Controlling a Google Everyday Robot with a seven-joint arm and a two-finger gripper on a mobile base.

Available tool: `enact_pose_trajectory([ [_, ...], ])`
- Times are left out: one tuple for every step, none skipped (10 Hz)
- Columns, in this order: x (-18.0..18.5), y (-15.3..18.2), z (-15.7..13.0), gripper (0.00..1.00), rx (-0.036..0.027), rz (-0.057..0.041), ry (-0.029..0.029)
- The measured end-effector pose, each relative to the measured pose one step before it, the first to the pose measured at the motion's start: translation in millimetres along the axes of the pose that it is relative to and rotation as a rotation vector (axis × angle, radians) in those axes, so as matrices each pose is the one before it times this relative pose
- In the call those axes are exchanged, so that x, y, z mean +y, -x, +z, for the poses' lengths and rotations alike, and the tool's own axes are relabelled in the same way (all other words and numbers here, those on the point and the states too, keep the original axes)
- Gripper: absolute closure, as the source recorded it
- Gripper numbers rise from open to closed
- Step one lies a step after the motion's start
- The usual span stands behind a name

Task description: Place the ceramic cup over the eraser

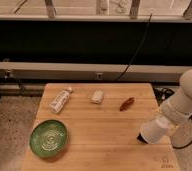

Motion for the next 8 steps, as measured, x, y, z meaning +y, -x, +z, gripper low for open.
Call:
enact_pose_trajectory([
  [-2.70,-2.31,10.82,1.00,0.00059,-0.00045,0.00281],
  [-1.76,-2.41,12.63,1.00,-0.00056,0.00039,0.00418],
  [-2.32,-2.13,11.39,1.00,-0.00170,-0.00080,0.00234],
  [-3.09,-2.24,14.55,1.00,-0.00437,-0.00211,0.00477],
  [-2.01,-2.28,8.58,1.00,-0.00098,0.00037,0.00454],
  [-2.38,-3.26,9.02,1.00,0.00292,0.00329,0.00207],
  [-0.55,-4.18,11.59,0.96,0.00470,0.00872,0.00455],
  [-0.04,-3.31,7.58,0.88,0.00302,0.00751,0.00449],
])
